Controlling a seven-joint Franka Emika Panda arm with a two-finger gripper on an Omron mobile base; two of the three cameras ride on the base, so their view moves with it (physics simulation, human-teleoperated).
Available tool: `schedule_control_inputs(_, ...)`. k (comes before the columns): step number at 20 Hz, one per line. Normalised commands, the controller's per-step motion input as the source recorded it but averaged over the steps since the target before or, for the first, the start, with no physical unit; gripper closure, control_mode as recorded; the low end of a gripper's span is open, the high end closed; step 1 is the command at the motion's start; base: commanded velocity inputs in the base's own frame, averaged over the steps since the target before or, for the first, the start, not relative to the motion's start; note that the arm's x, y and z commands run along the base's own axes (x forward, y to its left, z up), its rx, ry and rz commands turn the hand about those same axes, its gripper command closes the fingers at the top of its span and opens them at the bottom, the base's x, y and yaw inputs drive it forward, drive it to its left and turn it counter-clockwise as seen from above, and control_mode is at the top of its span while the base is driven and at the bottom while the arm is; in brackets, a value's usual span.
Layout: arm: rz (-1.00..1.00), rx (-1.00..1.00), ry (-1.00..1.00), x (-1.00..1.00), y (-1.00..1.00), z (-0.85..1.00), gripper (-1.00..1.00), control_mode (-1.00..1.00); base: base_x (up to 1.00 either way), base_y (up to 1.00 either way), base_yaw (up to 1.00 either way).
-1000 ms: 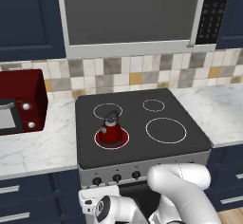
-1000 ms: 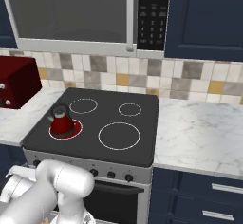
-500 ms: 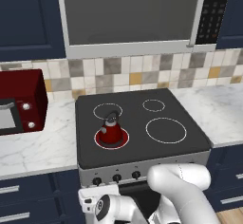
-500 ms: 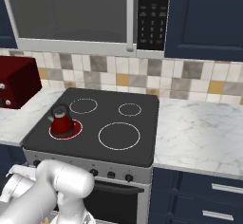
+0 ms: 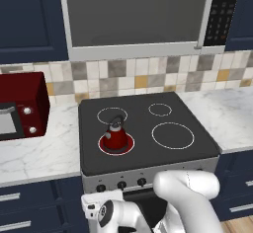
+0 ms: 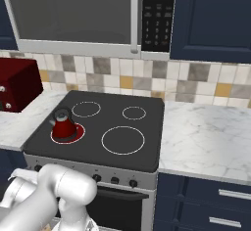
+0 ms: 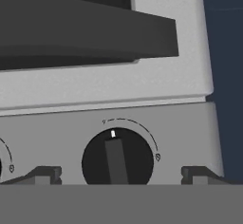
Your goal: Lower the heat of the kettle.
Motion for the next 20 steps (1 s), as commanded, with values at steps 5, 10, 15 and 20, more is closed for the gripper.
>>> schedule_control_inputs(5, 0.00, 0.00, 0.01, 0.13, 0.00, -0.17, -1.00, -1.00, 0.00, 0.00, 0.00)
schedule_control_inputs(10, 0.00, 0.00, 0.00, 0.09, 0.00, -0.17, 1.00, -1.00, 0.00, 0.00, 0.00)
schedule_control_inputs(15, 0.00, 0.00, 0.00, 0.10, 0.00, -0.06, 1.00, -1.00, 0.00, 0.00, 0.00)
schedule_control_inputs(20, 0.00, 0.00, 0.00, 0.05, 0.01, -0.03, 1.00, -1.00, 0.00, 0.00, 0.00)
